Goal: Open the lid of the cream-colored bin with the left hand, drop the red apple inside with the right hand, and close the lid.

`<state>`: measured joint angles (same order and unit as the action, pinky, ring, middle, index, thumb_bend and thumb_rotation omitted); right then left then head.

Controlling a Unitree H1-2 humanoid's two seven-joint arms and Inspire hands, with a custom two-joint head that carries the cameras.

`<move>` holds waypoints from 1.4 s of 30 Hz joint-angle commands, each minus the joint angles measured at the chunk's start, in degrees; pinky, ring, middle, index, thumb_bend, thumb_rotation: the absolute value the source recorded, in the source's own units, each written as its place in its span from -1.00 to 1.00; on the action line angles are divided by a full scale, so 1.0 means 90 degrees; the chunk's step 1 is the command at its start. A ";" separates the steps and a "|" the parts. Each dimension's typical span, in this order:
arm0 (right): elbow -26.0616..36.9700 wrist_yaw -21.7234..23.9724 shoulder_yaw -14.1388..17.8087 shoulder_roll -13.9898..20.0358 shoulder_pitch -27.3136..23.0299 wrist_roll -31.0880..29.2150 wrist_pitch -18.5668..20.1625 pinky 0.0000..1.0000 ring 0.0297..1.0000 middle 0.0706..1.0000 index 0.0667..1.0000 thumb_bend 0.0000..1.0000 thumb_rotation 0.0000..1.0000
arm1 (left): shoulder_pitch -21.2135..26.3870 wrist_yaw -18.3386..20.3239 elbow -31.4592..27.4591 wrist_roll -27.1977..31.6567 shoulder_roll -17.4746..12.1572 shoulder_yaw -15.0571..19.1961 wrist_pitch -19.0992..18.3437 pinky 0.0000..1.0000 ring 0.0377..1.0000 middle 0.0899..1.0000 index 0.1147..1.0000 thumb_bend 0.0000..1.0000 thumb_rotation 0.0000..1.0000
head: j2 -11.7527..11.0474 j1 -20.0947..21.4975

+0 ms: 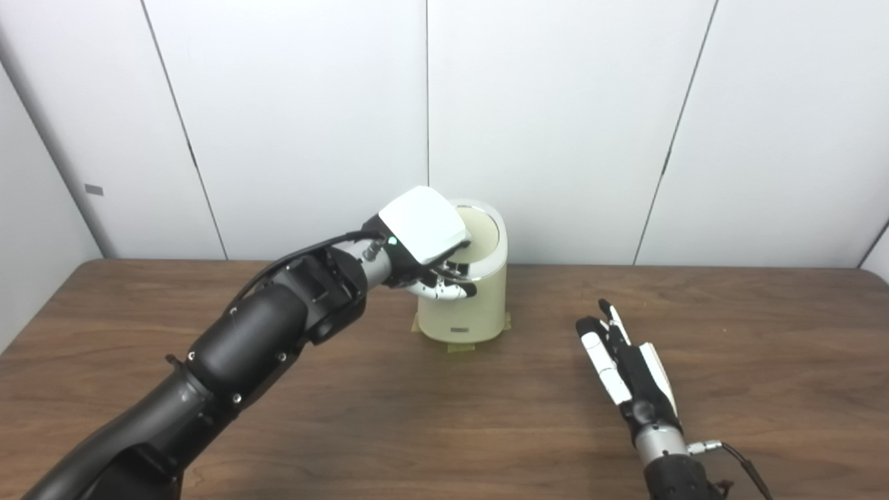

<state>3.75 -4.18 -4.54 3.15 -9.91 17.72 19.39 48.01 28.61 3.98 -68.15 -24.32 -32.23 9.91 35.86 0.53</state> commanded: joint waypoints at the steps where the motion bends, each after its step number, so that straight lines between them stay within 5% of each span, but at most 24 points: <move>1: 0.0181 0.0019 -0.0001 0.0013 -0.0207 0.0035 -0.0028 0.89 0.85 0.83 0.99 0.18 1.00 | 0.0044 0.0034 -0.0110 0.0301 -0.0044 0.0205 -0.0031 0.32 0.55 0.57 0.49 -0.02 1.00 | -0.0001 0.0003; 7: 0.0189 -0.0040 0.0056 0.0011 -0.0208 0.0032 -0.0029 0.90 0.84 0.81 0.97 0.15 1.00 | 0.0151 -0.0002 -0.0171 0.1268 0.0165 0.0984 -0.0280 0.36 0.57 0.55 0.49 -0.07 1.00 | -0.0016 0.0019; 15: 0.0170 -0.0061 0.0061 0.0023 -0.0221 0.0029 -0.0106 0.85 0.82 0.79 0.97 0.17 1.00 | -0.0073 -0.0064 -0.0691 0.2254 0.0441 0.2075 -0.1254 0.45 0.63 0.63 0.62 -0.16 1.00 | -0.0031 0.0036; 19: 0.0234 -0.0054 0.0095 0.0001 -0.0214 -0.0011 -0.0072 0.84 0.81 0.80 0.96 0.17 1.00 | -0.0604 -0.0303 -0.1070 0.2847 0.0671 0.2647 -0.1787 0.61 0.74 0.71 0.65 -0.22 1.00 | -0.0027 0.0055; 24: 0.0366 0.0006 0.0167 0.0031 -0.0180 -0.0096 -0.0086 0.73 0.78 0.80 0.95 0.15 1.00 | -0.1422 -0.0542 -0.1529 0.3503 0.0945 0.3189 -0.2448 0.58 0.78 0.77 0.68 -0.39 1.00 | -0.0007 0.0086; 29: 0.0454 0.0044 0.0330 0.0064 -0.0133 -0.0320 -0.0182 0.58 0.75 0.79 0.94 0.13 1.00 | -0.2295 -0.0728 -0.1985 0.4586 0.1241 0.3885 -0.3170 0.64 0.78 0.83 0.78 -0.18 1.00 | 0.0032 0.0042; 33: 0.0514 0.0102 0.0477 0.0110 -0.0073 -0.0573 -0.0334 0.58 0.77 0.80 0.92 0.17 1.00 | -0.2947 -0.0818 -0.2201 0.5852 0.1610 0.4537 -0.3732 0.75 0.81 0.87 0.83 -0.24 1.00 | 0.0020 0.0044; 36: 0.0527 0.0131 0.0638 0.0080 -0.0012 -0.0887 -0.0556 0.62 0.78 0.80 0.90 0.20 1.00 | -0.3363 -0.0948 -0.2218 0.6379 0.1766 0.4657 -0.3800 0.86 0.90 0.95 0.91 -0.27 1.00 | 0.0040 0.0016; 42: 0.0377 0.0196 0.0906 0.0033 0.0062 -0.1485 -0.0938 0.72 0.82 0.80 0.86 0.12 1.00 | -0.4017 -0.1597 -0.1920 0.7074 0.2193 0.4725 -0.3145 1.00 1.00 1.00 1.00 -0.20 1.00 | 0.0003 -0.0100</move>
<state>5.91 -2.81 3.31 3.27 -7.71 5.37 14.49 10.10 16.35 -12.52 -6.27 -5.20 9.84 -22.21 35.95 0.00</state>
